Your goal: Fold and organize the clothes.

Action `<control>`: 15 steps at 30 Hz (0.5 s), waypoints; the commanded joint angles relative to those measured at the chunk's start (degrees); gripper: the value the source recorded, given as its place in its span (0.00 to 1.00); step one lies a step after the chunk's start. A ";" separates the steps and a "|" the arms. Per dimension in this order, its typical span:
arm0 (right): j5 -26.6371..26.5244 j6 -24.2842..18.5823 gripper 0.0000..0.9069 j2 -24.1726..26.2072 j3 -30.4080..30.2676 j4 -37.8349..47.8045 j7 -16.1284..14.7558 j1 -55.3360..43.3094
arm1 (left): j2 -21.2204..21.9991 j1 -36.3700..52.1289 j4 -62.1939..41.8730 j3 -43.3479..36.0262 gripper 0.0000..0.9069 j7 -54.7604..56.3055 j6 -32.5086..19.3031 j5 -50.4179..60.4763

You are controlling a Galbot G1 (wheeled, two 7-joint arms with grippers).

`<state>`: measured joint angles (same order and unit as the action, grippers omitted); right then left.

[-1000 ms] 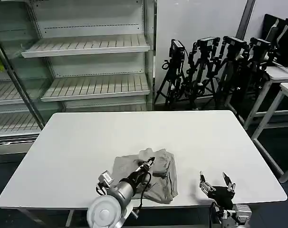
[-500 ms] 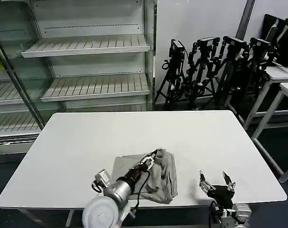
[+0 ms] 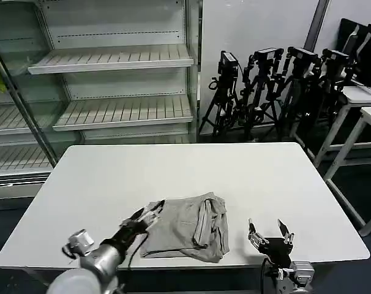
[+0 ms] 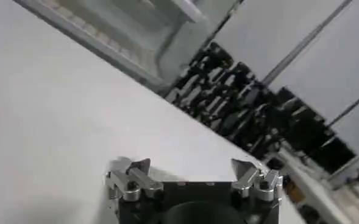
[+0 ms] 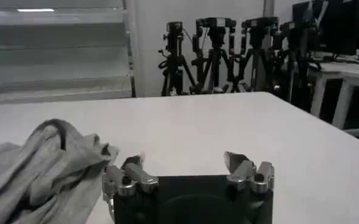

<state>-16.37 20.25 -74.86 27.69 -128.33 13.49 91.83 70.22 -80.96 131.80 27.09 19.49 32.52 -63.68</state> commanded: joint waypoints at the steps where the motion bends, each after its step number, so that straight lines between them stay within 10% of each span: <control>1: 0.59 0.11 1.00 -0.02 -1.34 0.27 -0.07 -0.11 | -9.18 -7.06 -0.99 7.70 1.00 -3.72 0.71 -4.88; 15: 1.64 0.27 1.00 -0.48 0.71 -1.81 -0.25 2.92 | -5.28 -1.18 -10.82 -0.47 1.00 -11.09 0.71 -2.33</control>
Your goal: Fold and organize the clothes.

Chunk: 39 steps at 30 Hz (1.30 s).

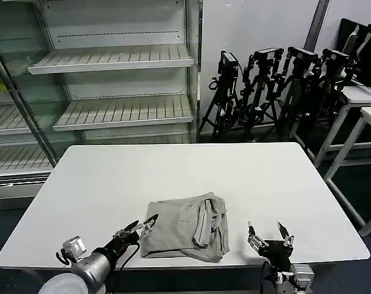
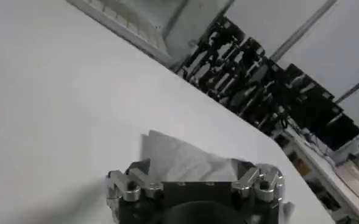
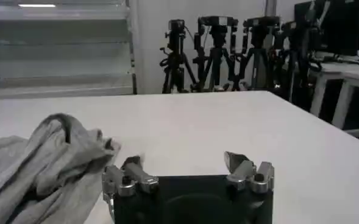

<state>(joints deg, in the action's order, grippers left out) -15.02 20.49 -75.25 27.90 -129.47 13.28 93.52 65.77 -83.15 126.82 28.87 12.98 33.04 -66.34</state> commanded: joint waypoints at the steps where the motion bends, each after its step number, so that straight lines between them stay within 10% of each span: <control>1: 0.33 0.03 1.00 -0.11 0.59 -0.78 -0.04 1.30 | -0.74 1.12 -6.33 -2.41 1.00 -4.73 0.16 0.51; 17: 0.54 1.25 1.00 -0.10 1.60 -2.98 0.17 2.19 | 4.15 6.78 -10.70 -7.56 1.00 -5.44 0.08 2.62; 18: 0.56 1.30 1.00 -0.08 1.68 -3.13 0.18 2.35 | 4.26 7.20 -10.85 -7.51 0.80 -5.44 0.05 2.43; 19: 0.55 1.33 1.00 -0.08 1.75 -3.21 0.18 2.42 | 4.33 7.43 -10.91 -7.47 0.31 -5.41 0.05 2.38; 21: 0.56 1.40 1.00 -0.04 1.85 -3.42 0.19 2.52 | 4.52 7.83 -11.01 -7.38 0.02 -5.40 0.02 1.91; 39: 1.00 2.21 1.00 -1.03 1.61 -5.04 0.43 3.08 | 7.40 7.76 -10.76 -5.08 0.02 -4.70 -0.05 -0.38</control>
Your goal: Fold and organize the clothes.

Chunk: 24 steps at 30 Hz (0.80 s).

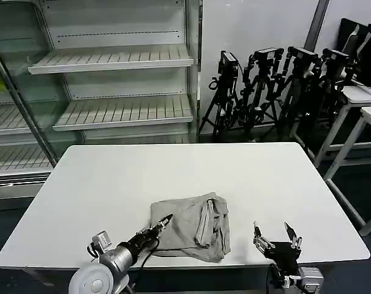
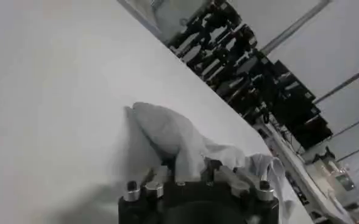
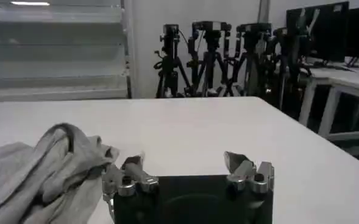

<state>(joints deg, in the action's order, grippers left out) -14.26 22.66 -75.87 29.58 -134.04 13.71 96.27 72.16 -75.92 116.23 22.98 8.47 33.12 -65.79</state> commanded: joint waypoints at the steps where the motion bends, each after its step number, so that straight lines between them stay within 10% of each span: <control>1: 0.27 0.04 1.00 -0.46 -0.12 -0.53 0.01 0.36 | 1.21 0.50 -0.06 0.92 0.02 -0.17 -0.13 -1.10; 15: 0.90 -0.25 1.00 -1.42 -0.06 -2.19 -0.09 1.66 | 3.78 -2.75 3.40 6.75 0.02 0.50 -0.11 -4.61; 24: 0.76 -0.49 1.00 -1.48 -1.76 -1.73 -0.15 0.02 | -10.79 -4.31 4.44 28.56 0.02 -0.95 0.17 -11.15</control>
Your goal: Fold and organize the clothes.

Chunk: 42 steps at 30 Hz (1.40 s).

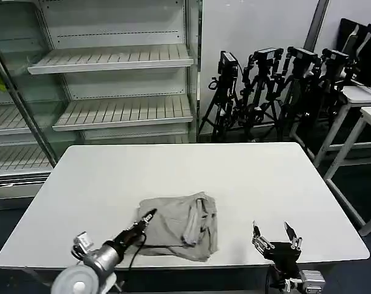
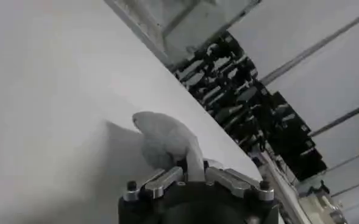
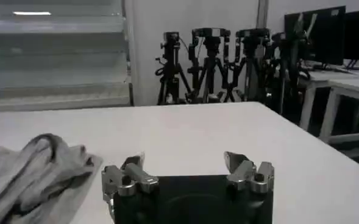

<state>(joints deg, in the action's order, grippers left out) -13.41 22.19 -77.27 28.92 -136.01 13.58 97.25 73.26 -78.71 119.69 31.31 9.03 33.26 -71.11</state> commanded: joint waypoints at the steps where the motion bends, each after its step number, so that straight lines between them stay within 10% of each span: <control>1: -0.14 -0.03 1.00 -0.07 -1.32 0.30 -0.03 -1.32 | -14.25 -1.90 0.58 22.94 0.02 -2.13 0.04 -5.81; 8: -0.58 -0.11 1.00 0.44 -2.35 1.17 -0.09 -3.22 | -27.01 -3.19 -2.39 32.96 0.02 -5.94 0.04 -1.08; 14: -0.18 -0.98 1.00 -0.07 -2.18 0.76 -0.19 -2.49 | -28.05 -1.01 8.04 21.49 0.02 -4.19 -0.13 11.18; 24: 3.29 -2.43 1.00 -1.77 -0.44 -1.24 -0.57 0.37 | -4.92 15.17 -2.75 -25.11 0.02 0.39 -0.19 43.70; 38: 4.71 -3.48 1.00 -3.13 0.93 0.13 -0.69 1.45 | 15.81 31.70 -22.40 -38.77 0.02 4.88 -0.22 47.10; 39: 4.68 -3.48 1.00 -3.08 1.00 0.23 -0.69 1.34 | 16.30 32.46 -23.91 -39.01 0.08 4.85 -0.21 47.97; 40: 4.57 -3.47 1.00 -3.01 1.12 0.31 -0.69 1.10 | 17.10 32.94 -25.41 -39.22 0.68 4.87 -0.24 49.98; 41: 4.49 -3.47 1.00 -2.99 1.15 0.31 -0.68 1.05 | 17.34 33.22 -25.73 -39.21 1.00 4.91 -0.26 50.49; 42: 4.10 -3.58 1.00 -2.91 1.32 0.30 -0.65 0.84 | 17.65 33.33 -25.97 -39.12 1.00 4.92 -0.26 51.03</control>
<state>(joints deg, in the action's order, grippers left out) -9.43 18.98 -80.06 29.70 -136.00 12.86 98.11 78.81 -55.09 106.84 2.84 12.19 33.05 -30.68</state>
